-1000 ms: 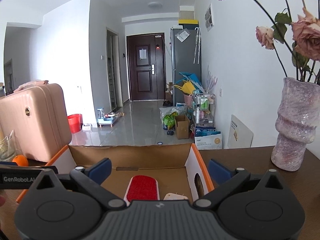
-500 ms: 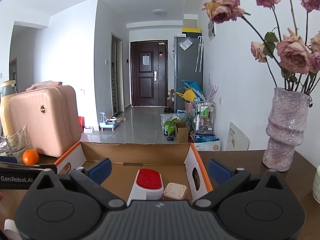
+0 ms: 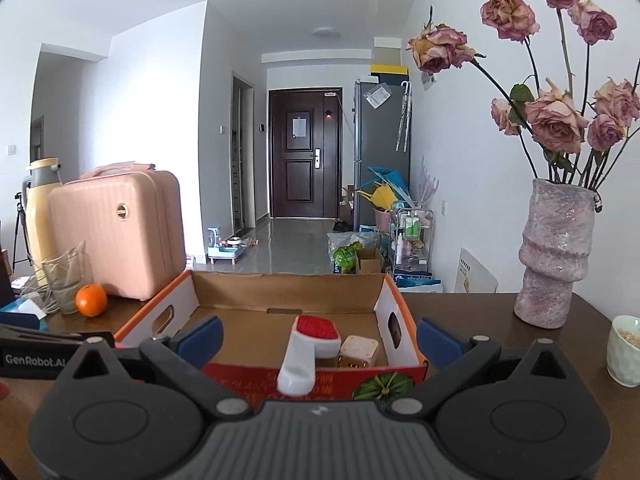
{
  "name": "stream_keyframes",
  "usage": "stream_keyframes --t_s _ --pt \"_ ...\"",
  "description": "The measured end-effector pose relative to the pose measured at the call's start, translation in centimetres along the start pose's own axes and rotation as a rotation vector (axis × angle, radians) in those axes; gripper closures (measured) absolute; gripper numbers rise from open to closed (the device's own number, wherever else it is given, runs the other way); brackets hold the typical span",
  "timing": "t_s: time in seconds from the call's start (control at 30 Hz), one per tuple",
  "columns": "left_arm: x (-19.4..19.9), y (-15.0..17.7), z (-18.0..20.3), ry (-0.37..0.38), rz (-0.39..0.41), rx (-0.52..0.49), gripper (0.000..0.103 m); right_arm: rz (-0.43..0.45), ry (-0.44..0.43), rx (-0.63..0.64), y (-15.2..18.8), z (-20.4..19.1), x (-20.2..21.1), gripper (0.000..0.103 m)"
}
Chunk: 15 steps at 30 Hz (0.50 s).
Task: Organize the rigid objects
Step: 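Withdraw both tools from the box toward the remaining items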
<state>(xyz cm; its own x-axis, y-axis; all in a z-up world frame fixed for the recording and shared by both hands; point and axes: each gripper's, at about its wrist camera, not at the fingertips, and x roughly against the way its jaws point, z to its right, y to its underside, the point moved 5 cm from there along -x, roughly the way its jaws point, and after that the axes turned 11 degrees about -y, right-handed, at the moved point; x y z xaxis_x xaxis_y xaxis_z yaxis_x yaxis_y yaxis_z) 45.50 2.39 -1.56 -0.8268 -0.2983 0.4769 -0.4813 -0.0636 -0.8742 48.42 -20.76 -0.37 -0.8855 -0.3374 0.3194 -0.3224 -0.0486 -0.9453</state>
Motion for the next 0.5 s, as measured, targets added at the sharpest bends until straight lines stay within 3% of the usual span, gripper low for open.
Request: stream_keyframes --t_s 0.5 --pt "4.4 4.1 -4.7 -0.005 0.004 -0.008 0.000 -0.026 -0.024 0.019 4.1 -4.4 4.2 0.000"
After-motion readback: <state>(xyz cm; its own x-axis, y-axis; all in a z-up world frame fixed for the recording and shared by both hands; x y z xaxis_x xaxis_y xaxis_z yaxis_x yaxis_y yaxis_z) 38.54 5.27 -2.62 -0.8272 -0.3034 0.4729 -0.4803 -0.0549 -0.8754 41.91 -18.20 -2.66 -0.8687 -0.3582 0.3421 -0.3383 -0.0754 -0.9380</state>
